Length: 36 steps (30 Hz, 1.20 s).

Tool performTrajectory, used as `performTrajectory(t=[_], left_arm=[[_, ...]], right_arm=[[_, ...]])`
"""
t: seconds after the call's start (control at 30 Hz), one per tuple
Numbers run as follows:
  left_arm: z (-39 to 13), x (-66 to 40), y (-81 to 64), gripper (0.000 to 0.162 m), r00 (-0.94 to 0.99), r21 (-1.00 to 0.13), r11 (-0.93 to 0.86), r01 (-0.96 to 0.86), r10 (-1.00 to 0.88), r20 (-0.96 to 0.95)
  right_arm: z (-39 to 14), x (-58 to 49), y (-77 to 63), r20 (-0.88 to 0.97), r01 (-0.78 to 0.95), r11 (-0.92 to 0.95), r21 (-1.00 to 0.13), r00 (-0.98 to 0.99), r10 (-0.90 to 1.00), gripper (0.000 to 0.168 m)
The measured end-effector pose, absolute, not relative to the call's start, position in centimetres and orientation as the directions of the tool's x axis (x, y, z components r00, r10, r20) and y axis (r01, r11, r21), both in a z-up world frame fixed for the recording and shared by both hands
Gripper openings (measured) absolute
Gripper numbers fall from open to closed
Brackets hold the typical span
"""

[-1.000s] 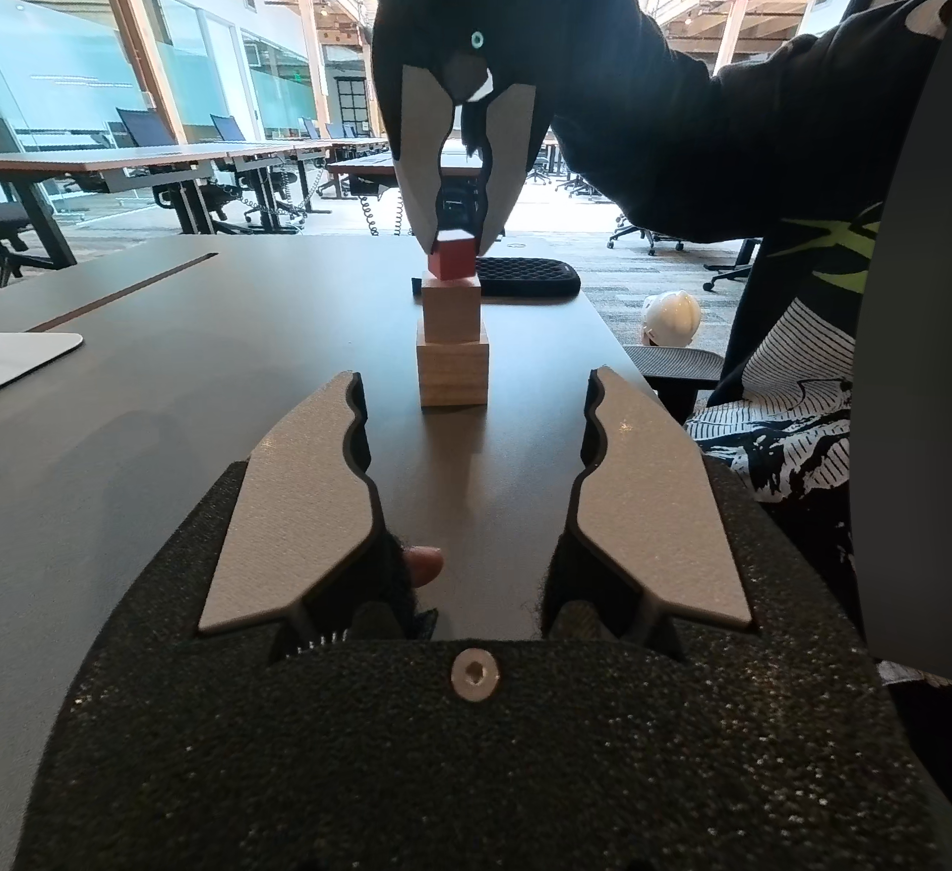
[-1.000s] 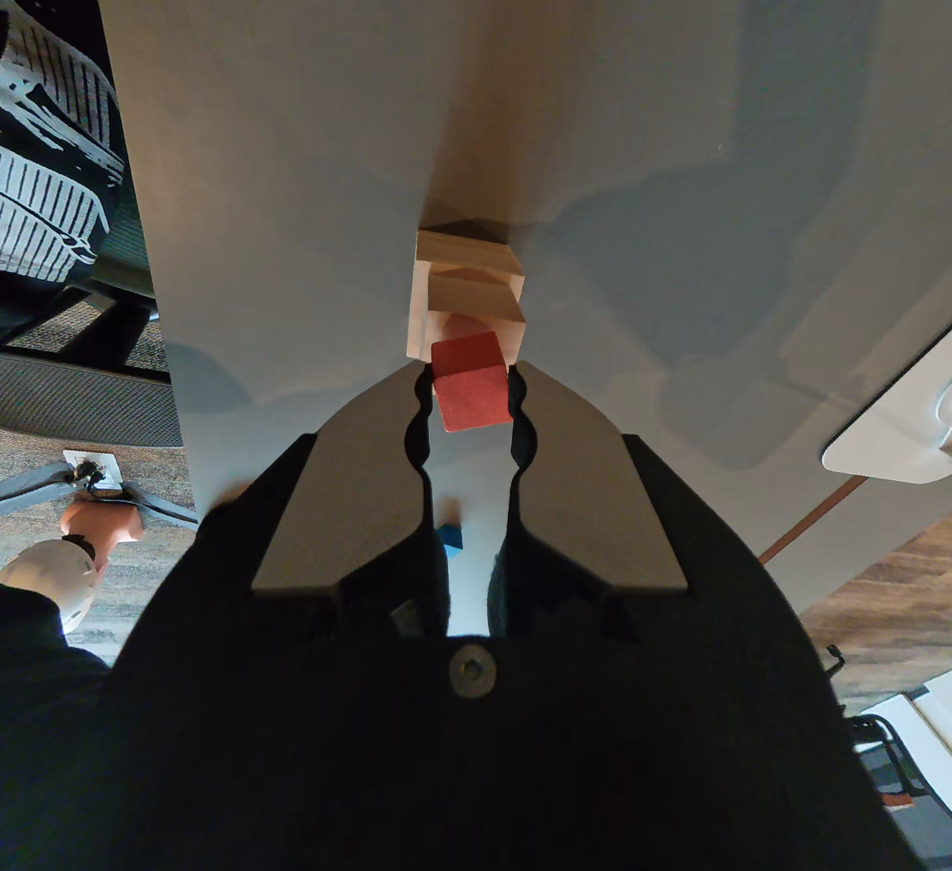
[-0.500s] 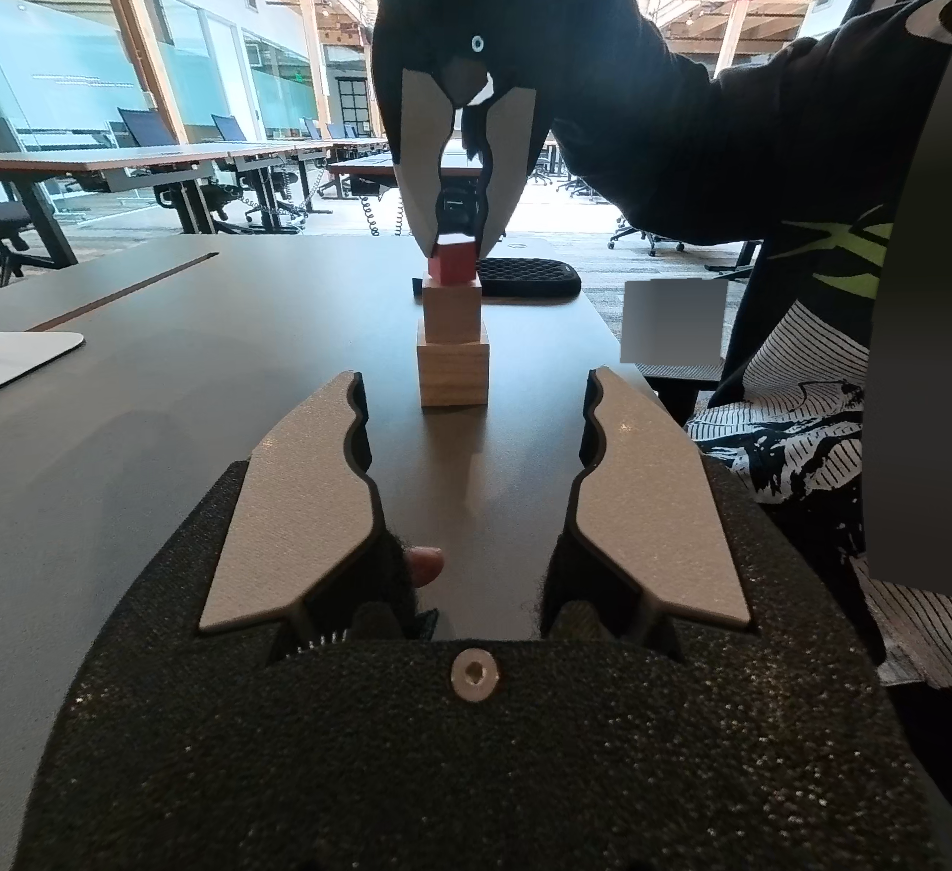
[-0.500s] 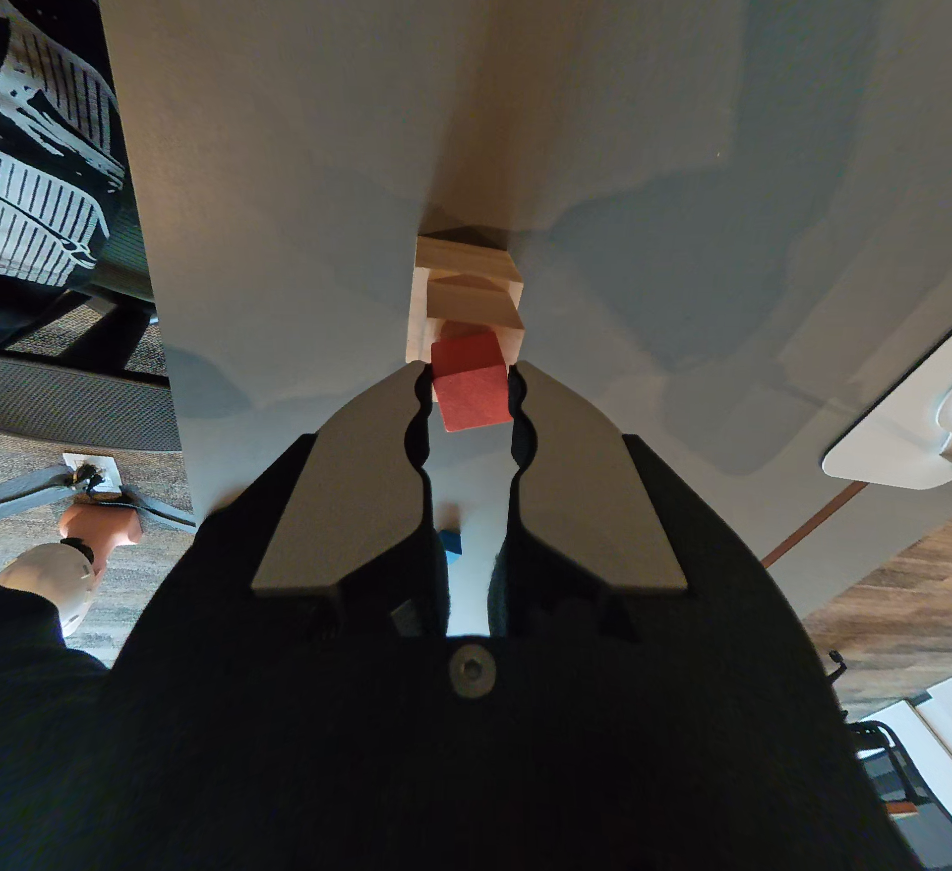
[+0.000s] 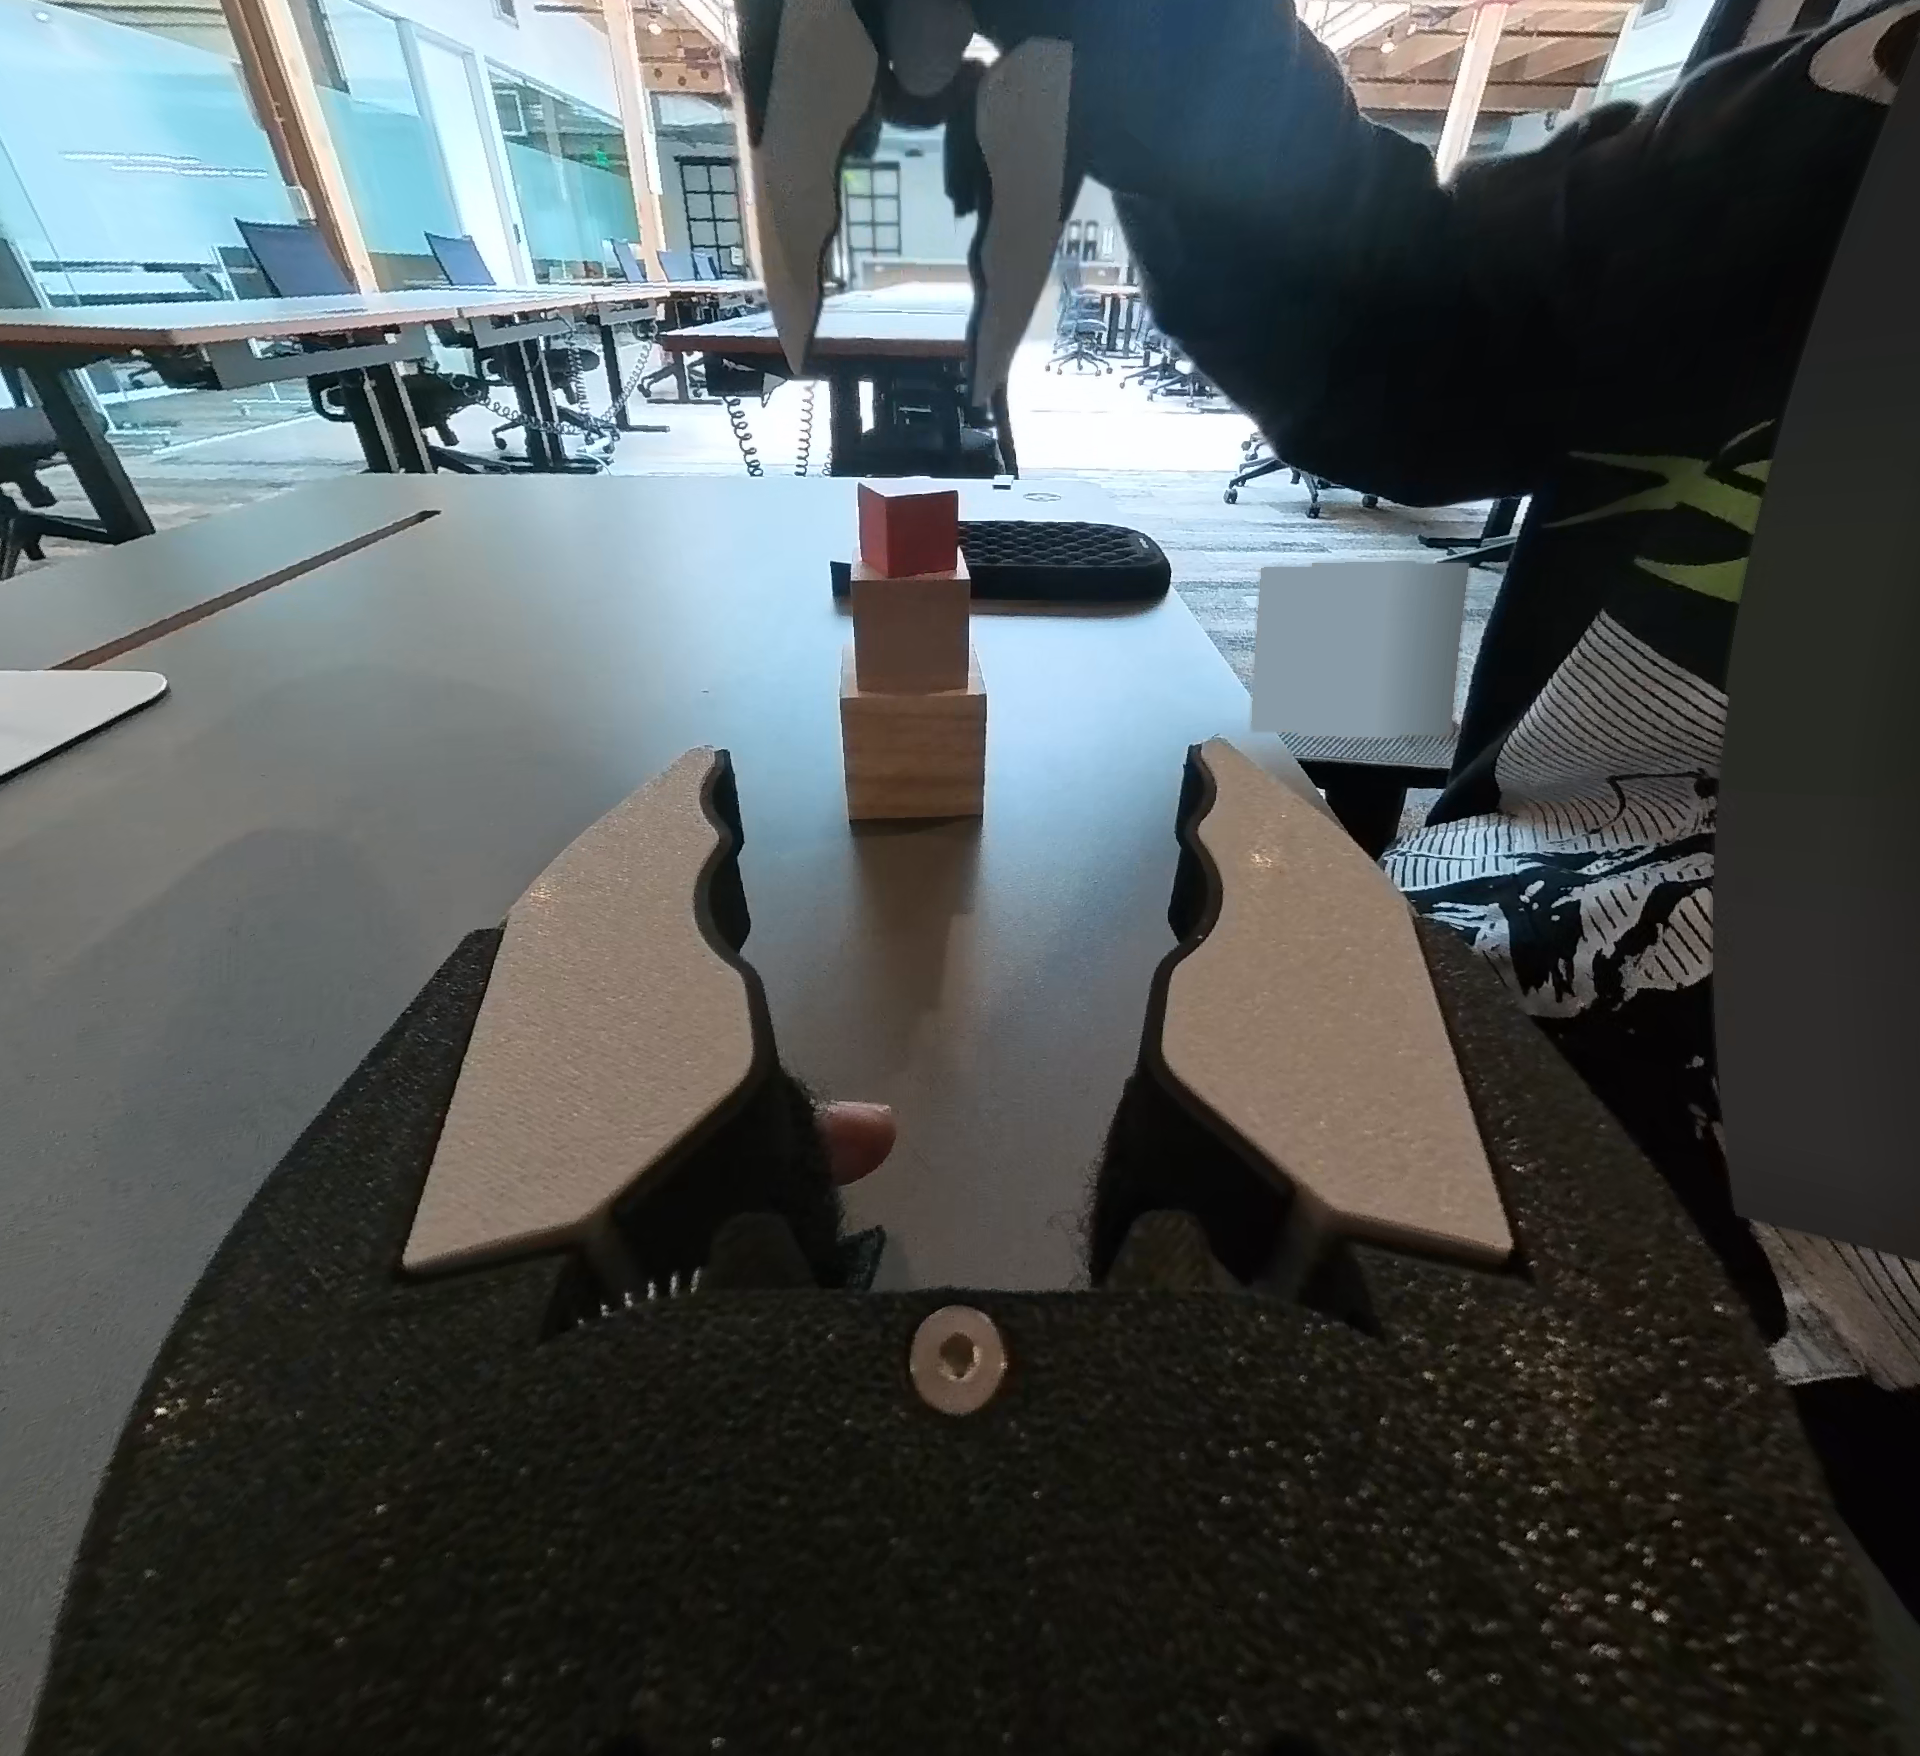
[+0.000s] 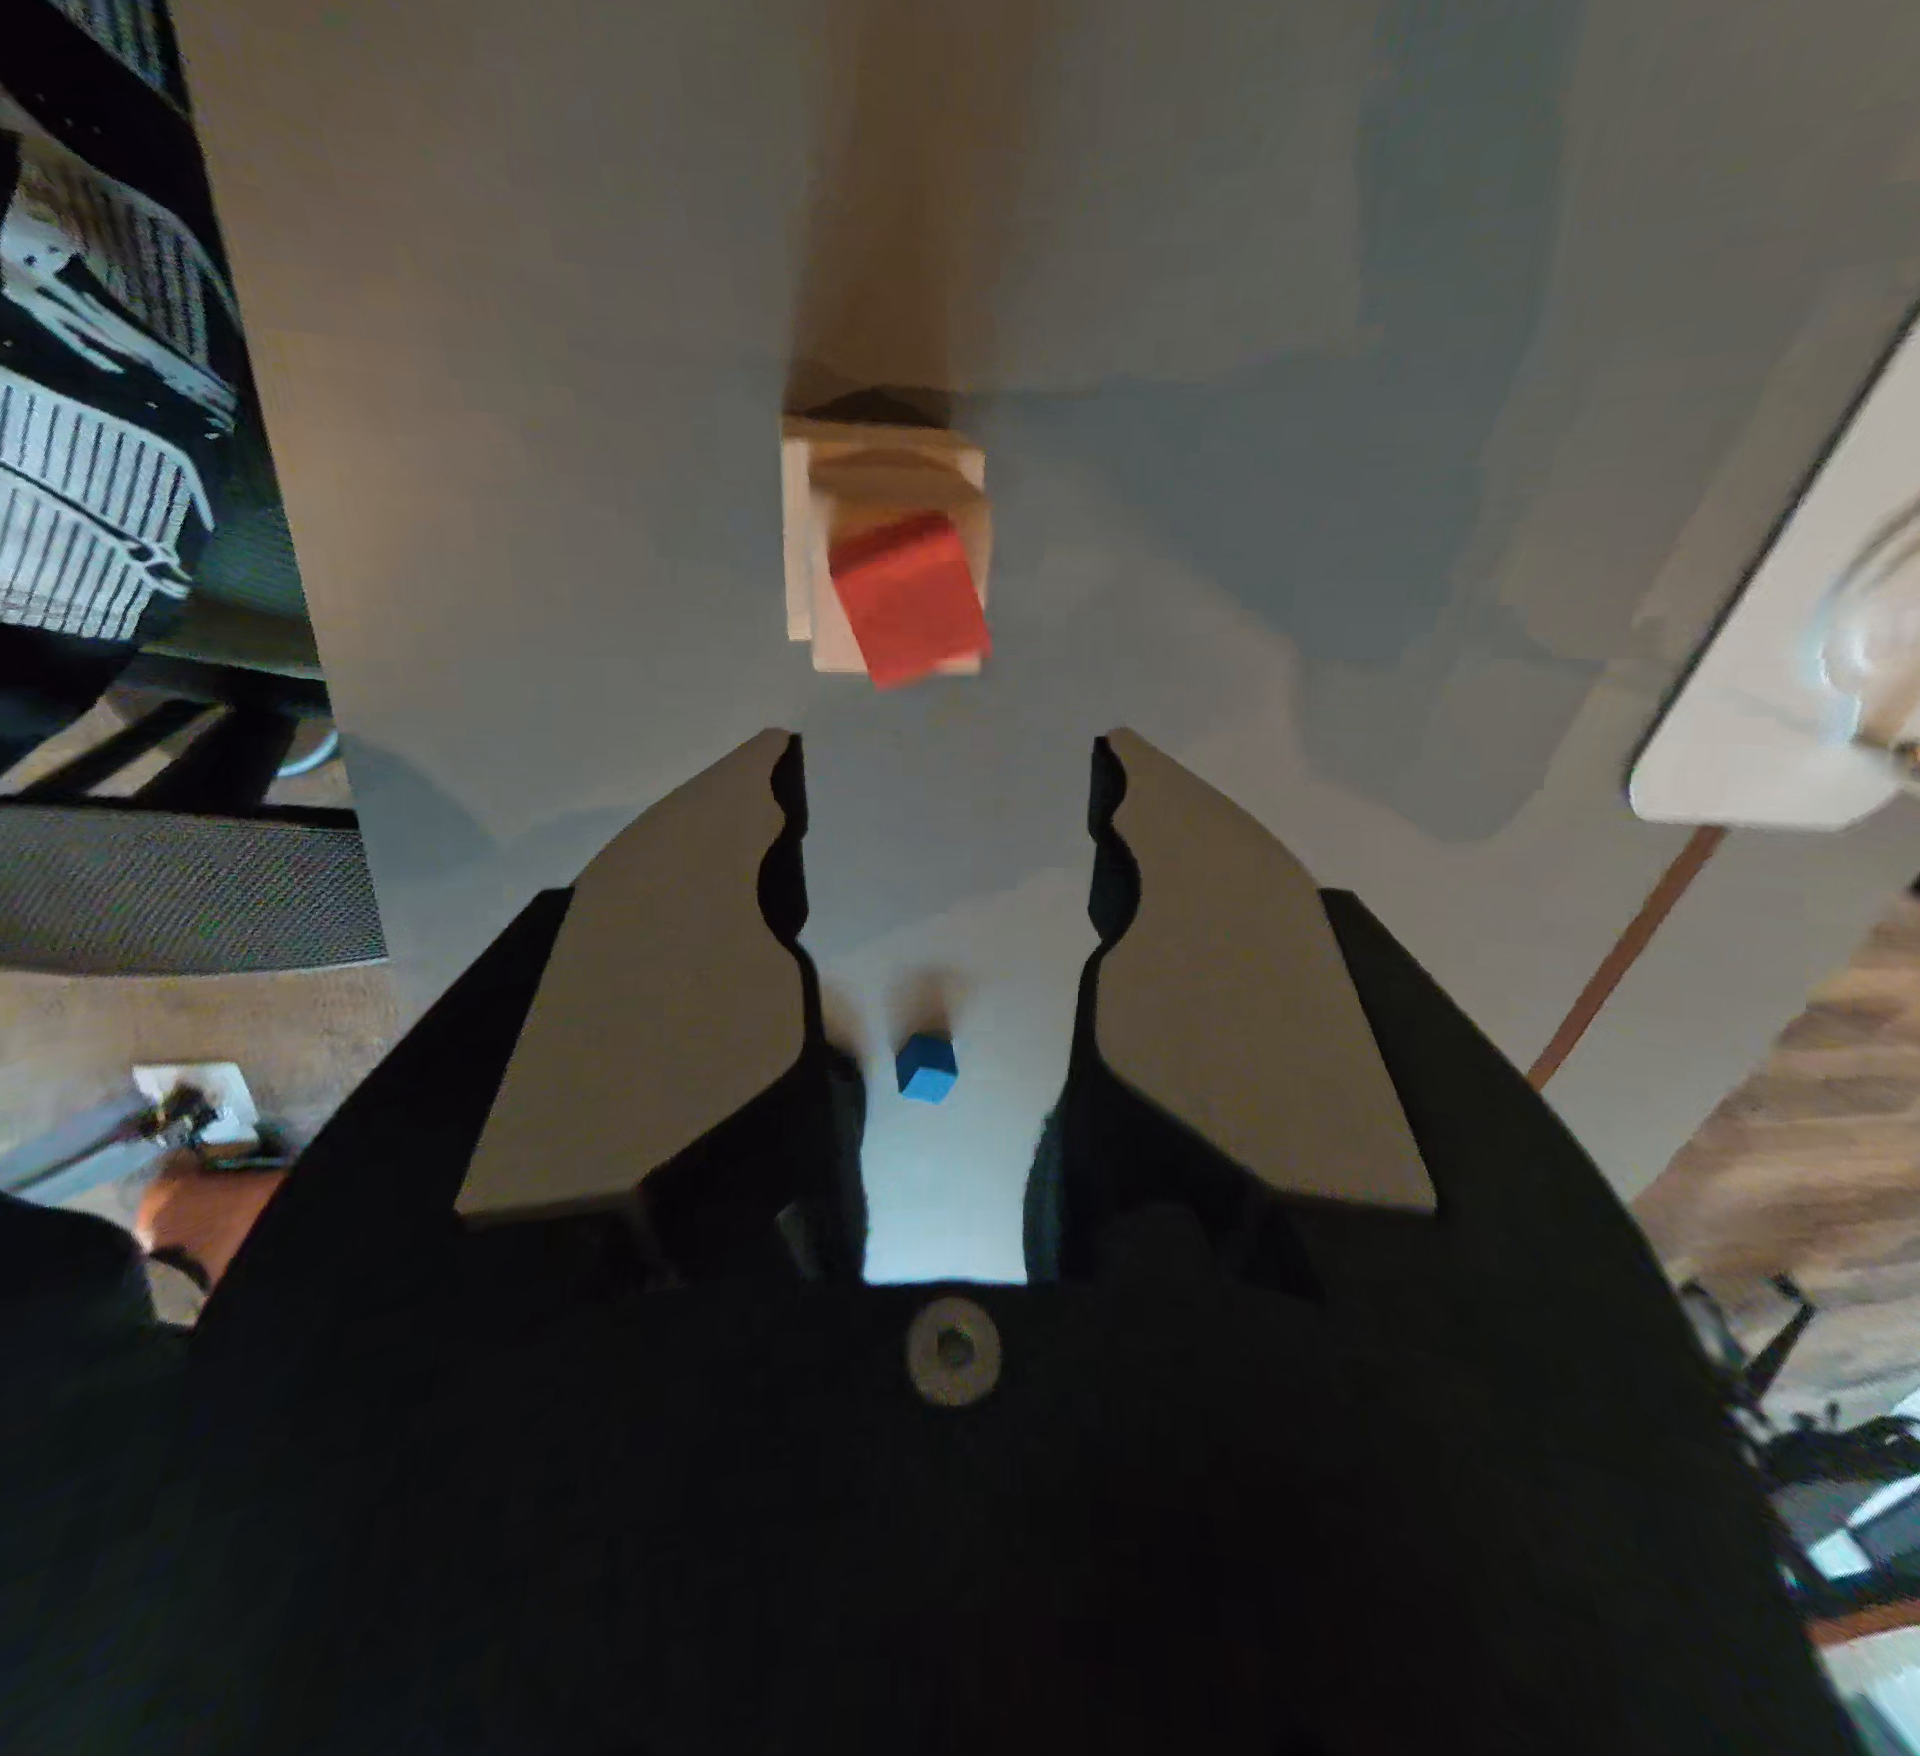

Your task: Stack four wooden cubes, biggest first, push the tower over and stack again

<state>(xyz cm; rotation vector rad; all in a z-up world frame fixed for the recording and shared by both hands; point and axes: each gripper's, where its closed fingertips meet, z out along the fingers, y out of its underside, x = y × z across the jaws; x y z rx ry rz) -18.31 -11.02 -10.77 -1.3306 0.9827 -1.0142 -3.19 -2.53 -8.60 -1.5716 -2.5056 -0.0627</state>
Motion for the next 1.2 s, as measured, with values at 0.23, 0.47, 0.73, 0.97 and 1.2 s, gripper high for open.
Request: performTrajectory(t=[0.23, 0.47, 0.73, 0.97, 1.2], left_arm=[[-10.8, -18.3, -11.0, 0.08, 0.281, -1.0, -0.011, 0.013, -0.96, 0.014], [-10.8, -18.3, -11.1, 0.082, 0.277, -1.0, -0.007, 0.008, -0.961, 0.009], [-10.8, -18.2, -11.1, 0.083, 0.272, -1.0, -0.011, 0.01, -0.962, 0.014], [-10.8, -18.2, -11.1, 0.083, 0.27, -1.0, -0.013, 0.01, -0.963, 0.015], [-10.8, -18.2, -11.1, 0.083, 0.268, -1.0, -0.015, 0.01, -0.963, 0.017]], right_arm=[[-8.6, 5.9, 2.3, 0.202, 0.982, 0.163, -0.094, -0.141, 0.969, 0.057], [-14.6, 14.9, 5.1, 0.124, 0.998, -0.053, -0.021, 0.055, 0.991, 0.06], [-19.5, 17.0, 6.8, 0.118, 0.996, -0.082, -0.033, 0.085, 0.989, 0.052], [-21.2, 16.8, 7.4, 0.107, 0.996, -0.081, -0.023, 0.083, 0.991, 0.032], [-18.5, 14.8, 6.8, 0.143, 1.0, -0.014, -0.019, 0.017, 0.99, 0.021]])
